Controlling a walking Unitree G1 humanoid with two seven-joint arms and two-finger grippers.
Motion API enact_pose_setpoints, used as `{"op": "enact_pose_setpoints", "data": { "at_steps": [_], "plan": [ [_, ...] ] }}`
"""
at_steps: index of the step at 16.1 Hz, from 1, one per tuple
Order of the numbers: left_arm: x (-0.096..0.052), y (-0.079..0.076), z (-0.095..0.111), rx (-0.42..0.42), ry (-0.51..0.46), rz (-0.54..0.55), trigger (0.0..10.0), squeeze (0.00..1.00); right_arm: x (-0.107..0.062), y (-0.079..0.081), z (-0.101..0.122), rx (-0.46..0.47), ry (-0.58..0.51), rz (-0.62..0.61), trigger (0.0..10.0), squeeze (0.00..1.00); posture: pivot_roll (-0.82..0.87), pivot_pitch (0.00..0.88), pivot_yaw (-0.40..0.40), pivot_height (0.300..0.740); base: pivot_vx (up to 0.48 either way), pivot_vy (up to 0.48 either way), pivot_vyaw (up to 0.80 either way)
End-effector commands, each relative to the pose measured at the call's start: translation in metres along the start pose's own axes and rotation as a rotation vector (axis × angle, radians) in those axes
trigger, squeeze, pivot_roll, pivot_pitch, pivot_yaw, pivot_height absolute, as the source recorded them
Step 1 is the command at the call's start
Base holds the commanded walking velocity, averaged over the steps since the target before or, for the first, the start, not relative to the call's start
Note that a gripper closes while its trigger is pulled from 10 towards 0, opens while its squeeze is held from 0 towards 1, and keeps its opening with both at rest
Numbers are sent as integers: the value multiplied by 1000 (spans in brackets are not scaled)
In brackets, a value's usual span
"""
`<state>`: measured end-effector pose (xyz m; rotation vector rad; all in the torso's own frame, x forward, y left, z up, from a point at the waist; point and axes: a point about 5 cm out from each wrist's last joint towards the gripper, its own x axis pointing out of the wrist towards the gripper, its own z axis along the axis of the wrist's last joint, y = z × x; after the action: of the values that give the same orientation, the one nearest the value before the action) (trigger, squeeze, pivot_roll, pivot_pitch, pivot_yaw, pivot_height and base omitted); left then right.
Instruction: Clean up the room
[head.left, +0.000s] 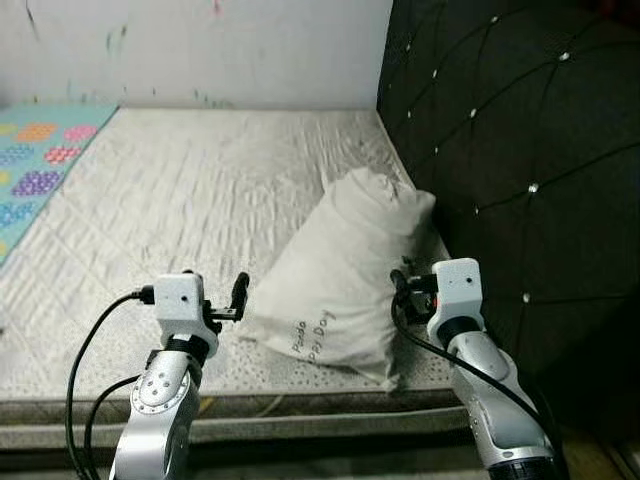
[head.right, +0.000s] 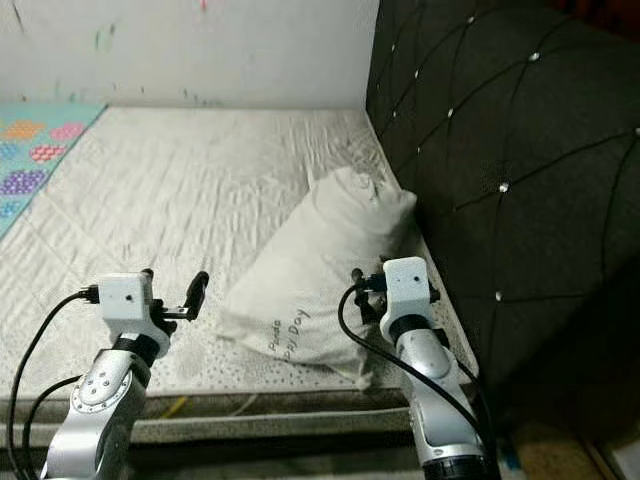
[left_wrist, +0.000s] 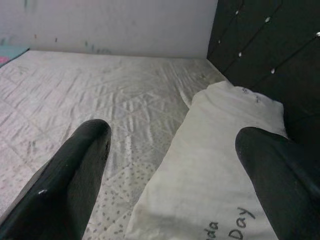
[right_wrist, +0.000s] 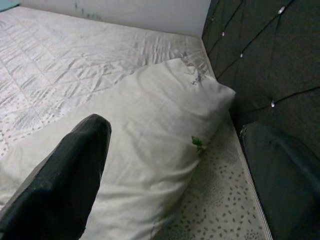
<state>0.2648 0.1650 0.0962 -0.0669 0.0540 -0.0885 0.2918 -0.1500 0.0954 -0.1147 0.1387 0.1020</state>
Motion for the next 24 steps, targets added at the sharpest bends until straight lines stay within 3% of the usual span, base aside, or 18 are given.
{"op": "enact_pose_setpoints", "data": {
  "at_steps": [1,10,24],
  "plan": [
    [-1,0,2,6,-5,-10,10000,0,0,-2,2,0,-10,-16,10000,0,-161,0,-12,740,364,0,0],
    [0,0,1,12,7,1,10000,0,1,-1,2,-4,-8,-17,10000,0,-161,0,-14,740,356,0,0],
    [2,1,-3,-26,27,43,10000,0,4,-6,2,-29,-9,-16,10000,0,-163,0,-21,740,0,0,0]
  ]
}}
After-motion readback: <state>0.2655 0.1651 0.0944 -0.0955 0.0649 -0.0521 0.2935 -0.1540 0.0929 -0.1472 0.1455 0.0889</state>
